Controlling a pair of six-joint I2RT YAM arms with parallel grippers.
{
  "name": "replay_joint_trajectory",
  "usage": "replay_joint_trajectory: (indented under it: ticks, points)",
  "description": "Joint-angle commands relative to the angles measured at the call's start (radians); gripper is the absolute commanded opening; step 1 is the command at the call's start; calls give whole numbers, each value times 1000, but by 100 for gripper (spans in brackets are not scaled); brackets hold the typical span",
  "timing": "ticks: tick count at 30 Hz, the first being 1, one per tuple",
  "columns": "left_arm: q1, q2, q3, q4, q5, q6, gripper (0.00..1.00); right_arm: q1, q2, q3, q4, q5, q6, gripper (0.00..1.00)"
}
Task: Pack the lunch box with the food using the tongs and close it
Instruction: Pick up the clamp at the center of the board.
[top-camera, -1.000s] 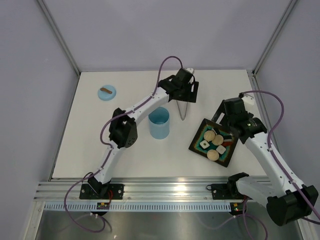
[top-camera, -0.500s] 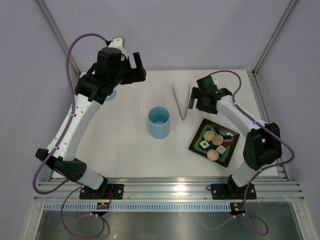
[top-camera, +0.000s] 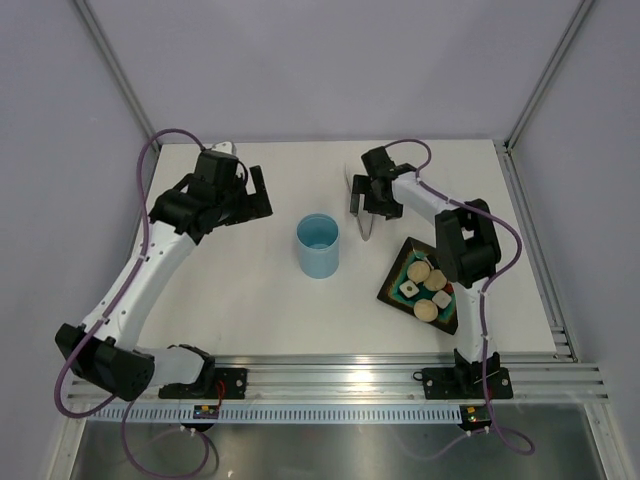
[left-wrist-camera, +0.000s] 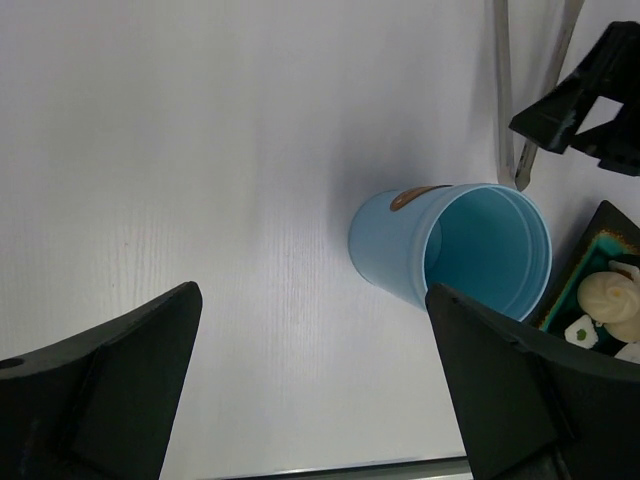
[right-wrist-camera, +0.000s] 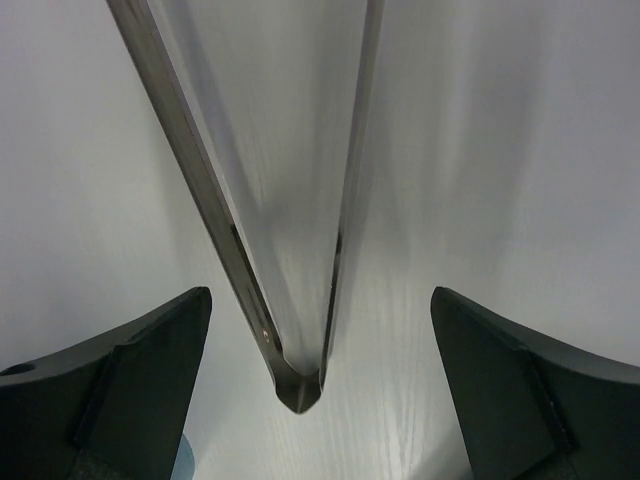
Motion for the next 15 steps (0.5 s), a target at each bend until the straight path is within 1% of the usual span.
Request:
replay_joint_trajectory:
  ticks: [1, 4, 8, 12, 15]
  points:
    - [11, -73, -30, 46, -4, -30, 99, 24, 59, 81, 44, -13, -28, 99]
    - [23, -91, -45, 53, 51, -29, 99, 30, 105, 109, 49, 4, -26, 99]
    - [25, -110, -53, 59, 66, -29, 99, 36, 153, 155, 37, 53, -25, 100]
    - [26, -124, -71, 58, 69, -30, 99, 59, 177, 180, 58, 194, -48, 99]
    - [28, -128, -88, 73, 88, -36, 99, 65, 192, 195, 63, 208, -43, 96]
